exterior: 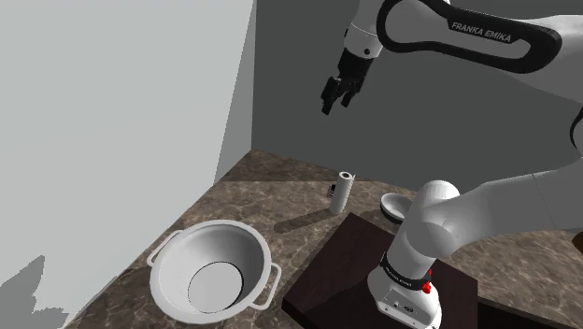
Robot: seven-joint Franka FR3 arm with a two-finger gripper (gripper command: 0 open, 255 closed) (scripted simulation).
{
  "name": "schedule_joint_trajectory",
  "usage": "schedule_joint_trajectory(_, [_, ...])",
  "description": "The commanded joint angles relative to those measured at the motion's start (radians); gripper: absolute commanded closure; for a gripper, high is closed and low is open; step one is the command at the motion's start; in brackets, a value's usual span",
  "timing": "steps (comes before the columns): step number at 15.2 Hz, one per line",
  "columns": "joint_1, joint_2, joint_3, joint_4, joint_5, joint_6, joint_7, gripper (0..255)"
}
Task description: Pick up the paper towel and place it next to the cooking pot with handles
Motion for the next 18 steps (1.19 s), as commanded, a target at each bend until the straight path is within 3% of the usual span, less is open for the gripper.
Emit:
schedule_joint_trajectory(1, [0.0, 0.0, 0.0, 0.0, 0.0, 0.0, 0.0, 0])
schedule_joint_trajectory(10, [-0.038, 0.009, -0.155, -0.215, -0.074, 0.189, -0.134, 0])
schedule_joint_trajectory(18, [-0.082, 0.111, -0.308, -0.335, -0.15, 0.384, -0.258, 0])
